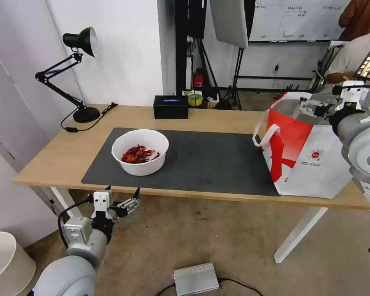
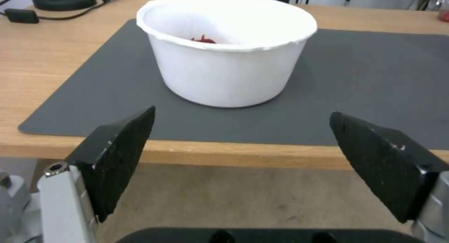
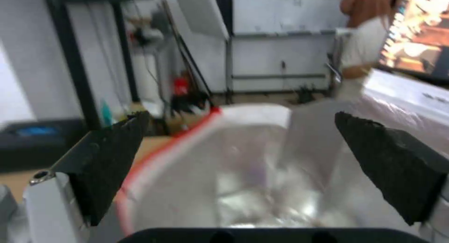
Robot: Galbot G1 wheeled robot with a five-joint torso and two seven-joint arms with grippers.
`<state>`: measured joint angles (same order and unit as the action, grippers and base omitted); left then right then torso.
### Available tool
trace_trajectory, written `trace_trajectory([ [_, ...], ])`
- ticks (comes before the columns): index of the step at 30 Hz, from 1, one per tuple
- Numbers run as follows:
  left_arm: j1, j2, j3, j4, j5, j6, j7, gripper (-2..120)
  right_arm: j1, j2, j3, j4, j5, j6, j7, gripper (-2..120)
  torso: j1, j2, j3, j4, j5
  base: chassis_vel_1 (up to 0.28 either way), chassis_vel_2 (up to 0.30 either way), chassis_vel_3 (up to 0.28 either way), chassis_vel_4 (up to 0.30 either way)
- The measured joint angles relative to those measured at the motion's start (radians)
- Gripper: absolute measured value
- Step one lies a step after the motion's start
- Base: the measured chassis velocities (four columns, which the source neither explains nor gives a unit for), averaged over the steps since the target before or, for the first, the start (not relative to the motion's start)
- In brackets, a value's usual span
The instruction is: Pick up the trash from the table and place it into the takeout bag.
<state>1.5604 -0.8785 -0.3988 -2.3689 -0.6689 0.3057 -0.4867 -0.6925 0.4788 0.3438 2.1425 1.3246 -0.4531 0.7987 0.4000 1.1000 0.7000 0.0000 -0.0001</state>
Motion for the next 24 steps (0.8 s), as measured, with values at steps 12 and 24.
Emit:
trace_trajectory([
  [12,0.007,-0.010,-0.004,-0.007,0.001,0.000,-0.002,100,-0.229,-0.011,0.149,0.131,-0.068,0.183,-0.198,100,0.000,0.000,0.000,-0.0002,0.0000,0.000,0.000,0.000,0.000],
  [24,0.040,-0.020,-0.040,-0.032,0.003,-0.026,-0.003,100,-0.470,0.078,0.124,0.219,-0.266,0.201,-0.250,100,0.000,0.000,0.000,0.0000,0.0000,0.000,0.000,0.000,0.000],
])
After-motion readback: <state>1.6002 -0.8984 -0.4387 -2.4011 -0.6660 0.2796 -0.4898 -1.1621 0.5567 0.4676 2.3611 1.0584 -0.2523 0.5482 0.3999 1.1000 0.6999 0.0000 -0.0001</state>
